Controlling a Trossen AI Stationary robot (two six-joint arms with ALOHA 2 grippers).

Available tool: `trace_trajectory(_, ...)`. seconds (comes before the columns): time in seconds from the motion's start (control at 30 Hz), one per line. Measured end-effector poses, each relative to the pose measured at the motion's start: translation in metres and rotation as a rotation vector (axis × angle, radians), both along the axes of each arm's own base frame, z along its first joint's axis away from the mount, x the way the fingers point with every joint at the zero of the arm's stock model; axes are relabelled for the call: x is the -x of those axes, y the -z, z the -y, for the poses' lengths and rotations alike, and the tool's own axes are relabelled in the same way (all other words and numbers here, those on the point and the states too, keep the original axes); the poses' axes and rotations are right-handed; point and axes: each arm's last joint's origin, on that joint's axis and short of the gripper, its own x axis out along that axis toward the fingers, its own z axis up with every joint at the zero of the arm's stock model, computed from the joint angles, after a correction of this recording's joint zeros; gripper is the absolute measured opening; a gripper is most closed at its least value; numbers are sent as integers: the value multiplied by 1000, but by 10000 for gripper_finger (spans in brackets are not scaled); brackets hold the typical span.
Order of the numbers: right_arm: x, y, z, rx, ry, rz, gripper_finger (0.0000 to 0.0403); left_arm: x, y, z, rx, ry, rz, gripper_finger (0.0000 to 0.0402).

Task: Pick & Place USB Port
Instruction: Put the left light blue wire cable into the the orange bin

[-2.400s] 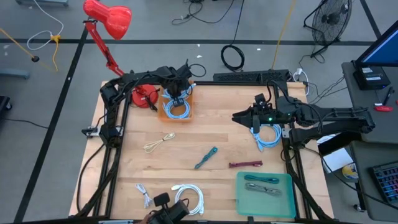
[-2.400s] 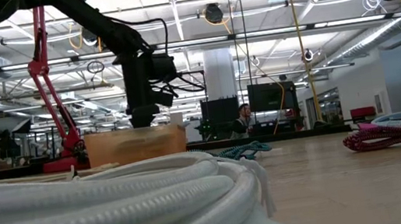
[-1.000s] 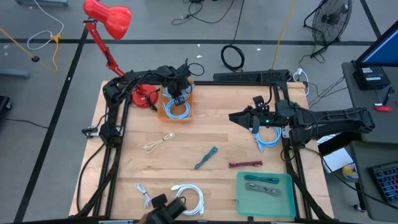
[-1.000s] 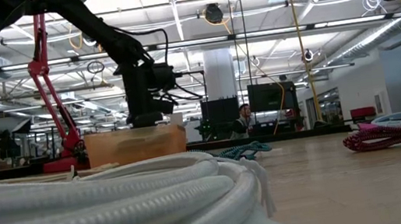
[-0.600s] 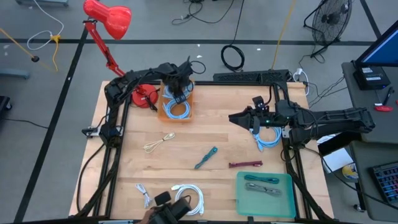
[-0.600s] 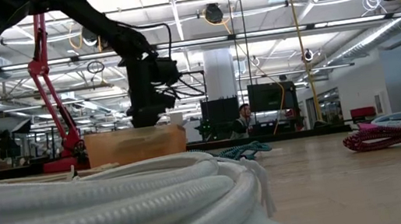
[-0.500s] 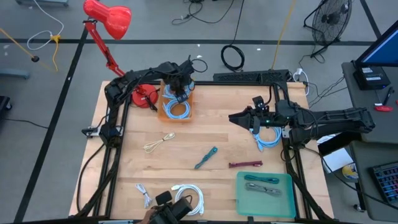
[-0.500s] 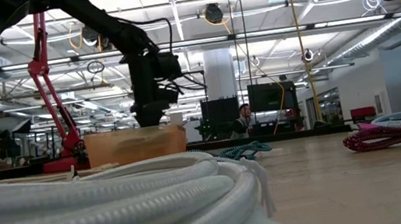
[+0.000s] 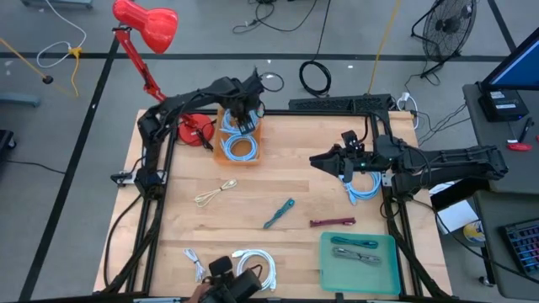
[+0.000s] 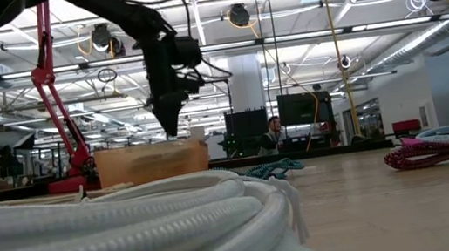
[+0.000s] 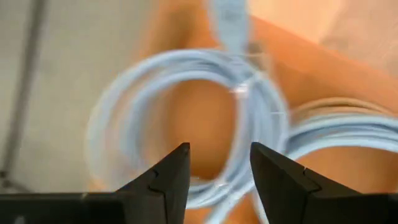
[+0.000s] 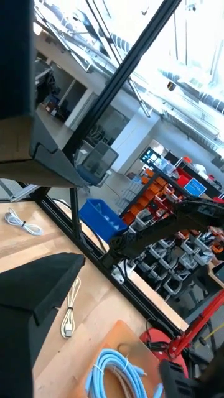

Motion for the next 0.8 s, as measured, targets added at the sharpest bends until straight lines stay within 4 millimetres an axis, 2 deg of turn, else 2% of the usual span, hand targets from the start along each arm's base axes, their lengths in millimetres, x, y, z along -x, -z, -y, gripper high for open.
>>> trace_trajectory(0.1, 0, 0, 0, 1, 0, 3, 171, 8, -22, -4, -143, -46, -16, 144)
trace_trajectory(0.2, 0, -1, 0, 4, 0, 8, 171, 21, -40, -17, -224, -133, 41, 95)
trace_trajectory(0.3, 0, -1, 0, 4, 0, 8, 171, 38, -40, -33, -148, -215, 102, 25)
trace_trajectory(0.33, 0, -1, 0, 4, 0, 12, 171, 45, -37, -40, -106, -248, 124, 13)
trace_trajectory(0.53, 0, -2, 0, -3, 2, 15, 171, 68, -20, -67, 59, -362, 217, 2)
trace_trajectory(0.8, 0, -2, 1, -1, 30, 14, 171, 76, -21, -75, 121, -358, 289, 1)
